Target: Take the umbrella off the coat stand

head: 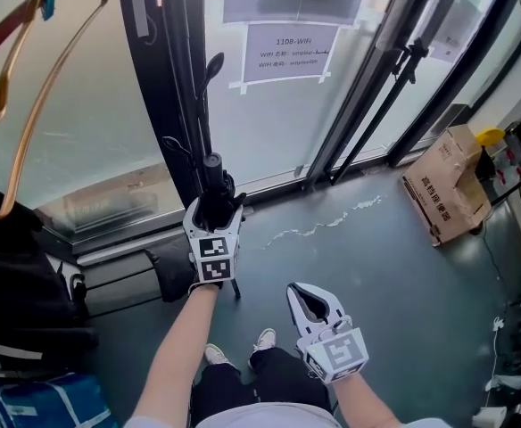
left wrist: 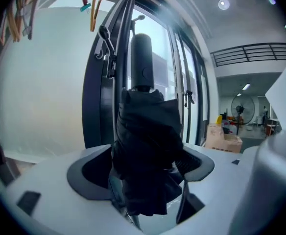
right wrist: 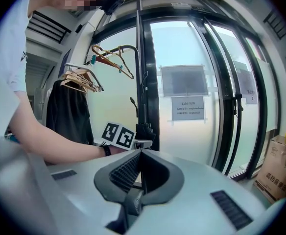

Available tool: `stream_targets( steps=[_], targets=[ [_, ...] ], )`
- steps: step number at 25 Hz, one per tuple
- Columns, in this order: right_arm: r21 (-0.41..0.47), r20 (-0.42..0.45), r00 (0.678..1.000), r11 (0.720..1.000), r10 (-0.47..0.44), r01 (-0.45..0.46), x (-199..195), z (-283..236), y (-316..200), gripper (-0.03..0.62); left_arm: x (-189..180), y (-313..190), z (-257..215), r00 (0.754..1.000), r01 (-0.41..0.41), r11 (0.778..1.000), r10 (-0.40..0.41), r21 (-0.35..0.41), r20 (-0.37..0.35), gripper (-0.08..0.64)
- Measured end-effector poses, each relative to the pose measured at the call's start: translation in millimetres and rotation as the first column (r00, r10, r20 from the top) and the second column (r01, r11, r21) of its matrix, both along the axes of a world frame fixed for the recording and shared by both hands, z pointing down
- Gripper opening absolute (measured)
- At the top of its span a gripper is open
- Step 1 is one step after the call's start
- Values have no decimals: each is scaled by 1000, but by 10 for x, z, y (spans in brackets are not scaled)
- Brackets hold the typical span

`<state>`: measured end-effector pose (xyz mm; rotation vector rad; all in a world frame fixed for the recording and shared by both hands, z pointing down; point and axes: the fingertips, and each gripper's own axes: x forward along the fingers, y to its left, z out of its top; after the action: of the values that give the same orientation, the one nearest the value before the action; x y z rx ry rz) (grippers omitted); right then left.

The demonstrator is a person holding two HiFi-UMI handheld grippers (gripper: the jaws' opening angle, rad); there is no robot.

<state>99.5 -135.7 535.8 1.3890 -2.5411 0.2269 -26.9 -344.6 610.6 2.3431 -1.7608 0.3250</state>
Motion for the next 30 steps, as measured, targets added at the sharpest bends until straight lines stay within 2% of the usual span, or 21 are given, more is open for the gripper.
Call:
stream_targets(
  steps=[5, 7, 10, 12, 20, 24, 30],
  targets=[
    [10, 0, 1000, 1000, 13, -13, 45, 91, -23, 18, 29, -160, 29, 998, 57, 998, -58, 25, 17, 397],
    [15, 2, 1000, 1000, 16, -16, 61, 129, -19, 18, 28, -188, 87, 997, 80, 997, -80, -3, -19, 397],
    [25, 9, 1000, 1000, 15, -16, 72, 140, -11, 18, -16, -210, 190, 987, 107, 992, -114, -69, -110, 397],
    [33, 14, 1000, 999, 17, -17, 93, 125, -27, 18, -29, -206, 195, 985, 110, 991, -119, -76, -127, 394],
    [62, 43, 999, 998, -6, 3, 31, 153, -82, 18, -67, -131, 190, 991, 55, 996, -63, -72, -117, 339],
    [87, 56, 998, 996, -32, 27, -50, 123, -123, 18, -35, -15, 170, 996, 20, 998, -25, -54, -86, 265],
    [104, 68, 996, 994, -49, 42, -101, 21, -157, 18, -41, 105, 146, 996, -27, 998, 21, -64, -86, 247]
  ],
)
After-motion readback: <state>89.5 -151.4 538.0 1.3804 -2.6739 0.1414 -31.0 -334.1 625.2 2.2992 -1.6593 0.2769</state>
